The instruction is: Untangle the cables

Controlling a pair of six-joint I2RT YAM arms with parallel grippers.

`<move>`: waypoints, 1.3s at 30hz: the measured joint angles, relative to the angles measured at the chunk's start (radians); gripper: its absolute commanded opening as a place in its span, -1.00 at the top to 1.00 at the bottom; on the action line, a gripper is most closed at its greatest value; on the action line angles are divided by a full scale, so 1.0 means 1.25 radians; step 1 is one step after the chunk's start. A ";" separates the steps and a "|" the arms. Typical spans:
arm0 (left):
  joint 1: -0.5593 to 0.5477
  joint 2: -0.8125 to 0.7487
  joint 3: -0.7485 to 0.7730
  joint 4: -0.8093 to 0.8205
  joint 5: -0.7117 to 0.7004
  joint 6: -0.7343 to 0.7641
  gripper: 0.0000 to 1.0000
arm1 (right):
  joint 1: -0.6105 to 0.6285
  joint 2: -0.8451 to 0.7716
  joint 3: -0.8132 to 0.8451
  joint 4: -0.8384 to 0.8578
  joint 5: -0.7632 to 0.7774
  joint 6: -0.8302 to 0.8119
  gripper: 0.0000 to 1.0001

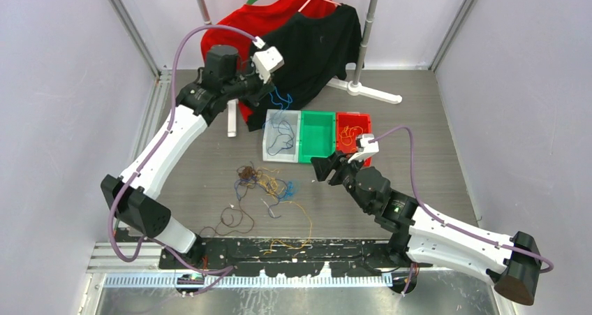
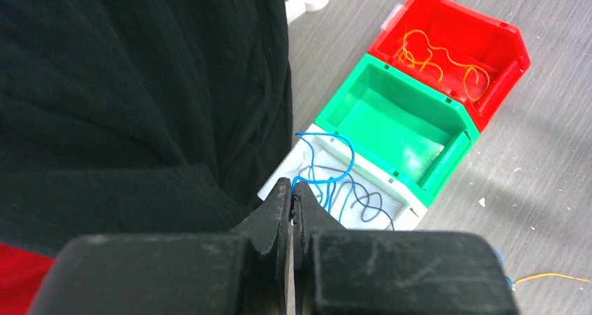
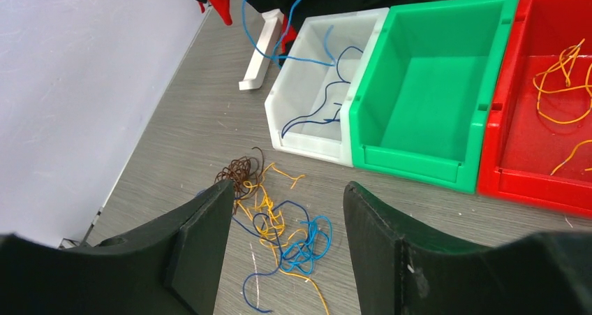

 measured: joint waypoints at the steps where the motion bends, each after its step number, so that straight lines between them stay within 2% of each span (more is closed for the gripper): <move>1: -0.002 0.002 0.010 0.000 -0.001 0.007 1.00 | -0.001 0.000 0.000 0.000 0.000 0.000 -0.27; 10: -0.060 0.000 0.069 -0.013 -0.053 0.136 1.00 | -0.006 0.001 -0.005 0.000 0.000 0.000 -0.27; 17: -0.179 -0.021 0.045 -0.035 -0.161 0.267 1.00 | -0.010 0.002 -0.008 0.000 -0.001 0.000 -0.26; 21: -0.219 -0.020 0.051 -0.047 -0.206 0.284 1.00 | -0.010 0.001 -0.008 0.000 -0.001 0.001 -0.25; 30: -0.214 -0.018 0.062 -0.061 -0.274 0.281 1.00 | -0.010 -0.047 -0.021 -0.022 0.000 0.006 -0.24; 39: -0.214 -0.013 0.017 -0.058 -0.331 0.281 1.00 | -0.010 -0.067 -0.028 -0.039 0.002 0.014 -0.22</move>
